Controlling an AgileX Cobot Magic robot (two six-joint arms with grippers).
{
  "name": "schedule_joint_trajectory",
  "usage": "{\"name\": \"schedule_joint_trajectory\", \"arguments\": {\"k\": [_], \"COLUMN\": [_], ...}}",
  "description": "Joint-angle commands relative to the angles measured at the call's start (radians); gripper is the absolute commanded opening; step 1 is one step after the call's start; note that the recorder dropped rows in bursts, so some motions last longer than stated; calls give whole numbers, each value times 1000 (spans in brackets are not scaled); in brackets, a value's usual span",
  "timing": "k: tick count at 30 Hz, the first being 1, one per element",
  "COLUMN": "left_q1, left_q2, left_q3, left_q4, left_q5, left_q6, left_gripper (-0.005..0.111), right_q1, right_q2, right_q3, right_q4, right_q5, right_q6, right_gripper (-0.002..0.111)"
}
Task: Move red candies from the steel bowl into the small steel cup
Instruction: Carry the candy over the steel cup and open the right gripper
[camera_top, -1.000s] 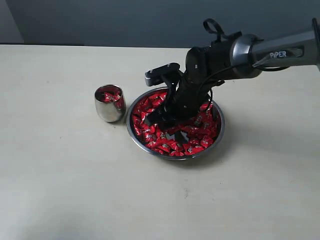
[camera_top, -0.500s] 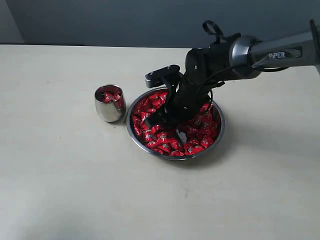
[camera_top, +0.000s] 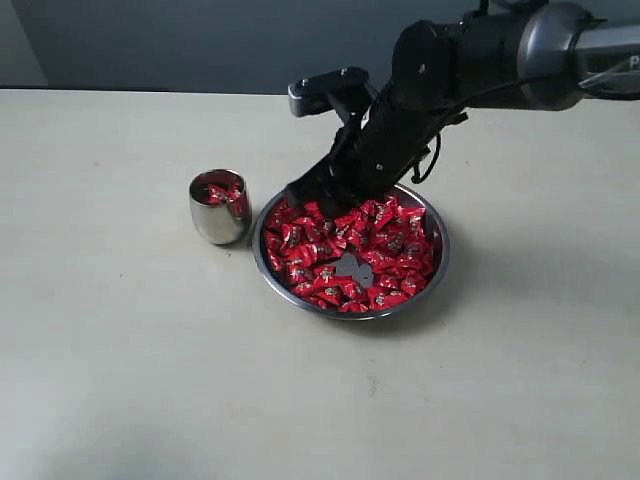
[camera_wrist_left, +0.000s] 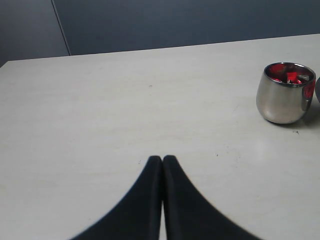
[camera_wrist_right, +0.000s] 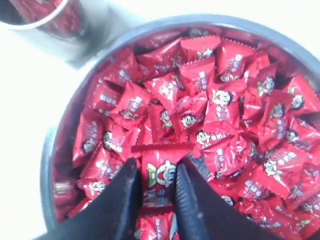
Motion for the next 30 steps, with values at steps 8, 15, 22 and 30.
{"name": "schedule_joint_trajectory", "arguments": {"k": [8,15,22,30], "left_q1": [-5,-5,-5,-5], "left_q2": [-5,-5,-5,-5], "left_q3": [-8,-8,-8,-8], "left_q4": [2,2,2,2], "left_q5": [-6,-6,-6,-5], "left_q6": [-1,-1,-1,-1], "left_gripper": [0,0,0,0], "right_q1": [126,155,155,155], "right_q2": [76,258,366,391], "right_q3": [-292,-544,-603,-603], "right_q4": [21,0,-2,-26], "right_q5": [21,112,127,113], "right_q6": [-29,-29,-29,-29], "right_gripper": [12,12,12,30]}}
